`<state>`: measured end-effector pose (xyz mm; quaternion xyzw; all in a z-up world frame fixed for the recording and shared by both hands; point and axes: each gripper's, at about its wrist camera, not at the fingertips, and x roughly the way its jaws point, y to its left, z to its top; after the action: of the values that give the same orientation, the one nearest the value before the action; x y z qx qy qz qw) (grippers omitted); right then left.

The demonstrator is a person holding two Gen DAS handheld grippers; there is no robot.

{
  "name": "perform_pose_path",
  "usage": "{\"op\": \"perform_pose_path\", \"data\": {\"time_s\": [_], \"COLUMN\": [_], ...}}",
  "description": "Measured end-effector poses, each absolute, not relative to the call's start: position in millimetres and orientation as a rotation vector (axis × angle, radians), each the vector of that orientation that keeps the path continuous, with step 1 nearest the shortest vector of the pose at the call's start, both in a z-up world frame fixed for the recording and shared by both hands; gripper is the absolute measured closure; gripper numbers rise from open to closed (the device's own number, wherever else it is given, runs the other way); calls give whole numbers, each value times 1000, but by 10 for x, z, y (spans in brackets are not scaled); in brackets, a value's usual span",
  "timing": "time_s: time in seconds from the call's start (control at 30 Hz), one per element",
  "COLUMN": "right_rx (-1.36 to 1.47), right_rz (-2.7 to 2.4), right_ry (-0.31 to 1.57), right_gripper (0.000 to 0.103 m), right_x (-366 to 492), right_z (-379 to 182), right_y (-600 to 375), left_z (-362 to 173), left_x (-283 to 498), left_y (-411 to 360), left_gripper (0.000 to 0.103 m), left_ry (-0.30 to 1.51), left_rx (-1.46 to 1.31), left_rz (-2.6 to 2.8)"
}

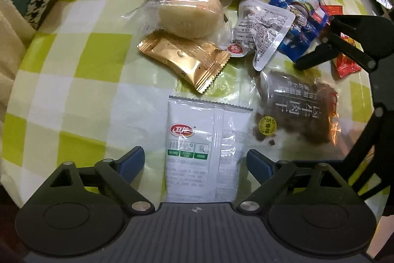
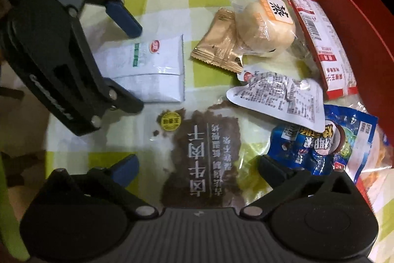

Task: Organize snacks
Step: 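Grasp the white wafer packet with left tool while right tool grasps the dark jerky bag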

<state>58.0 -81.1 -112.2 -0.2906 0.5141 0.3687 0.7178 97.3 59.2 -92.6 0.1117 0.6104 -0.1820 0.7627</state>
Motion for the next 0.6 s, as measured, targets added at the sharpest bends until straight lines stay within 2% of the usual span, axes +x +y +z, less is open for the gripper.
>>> {"op": "perform_pose_path", "data": {"time_s": [0.17,0.23,0.3,0.37,0.6], "right_rx": [-669,-674,-642,-589,-362], "right_rz": [823,792,757,712,624], "right_ry": [1161,1154,1172,1191,1219], "right_gripper": [0,7,19,25,29], "right_x": [634,609,601,616,455], "right_z": [-1121,-1073,-1024,-978,-887], "right_y": [-776,-787,-798,-855,-1123], "left_z": [-999,-995,-1054,-1034,-1024], "left_x": [1021,983,972,970,1029], "left_y": [574,578,582,624,644], "left_gripper": [6,1,0,0,0], "left_ry": [1329,1350,1361,1360,1354], "left_rx": [231,218,203,189,199], "left_rz": [-398,-388,-378,-383,-382]}}
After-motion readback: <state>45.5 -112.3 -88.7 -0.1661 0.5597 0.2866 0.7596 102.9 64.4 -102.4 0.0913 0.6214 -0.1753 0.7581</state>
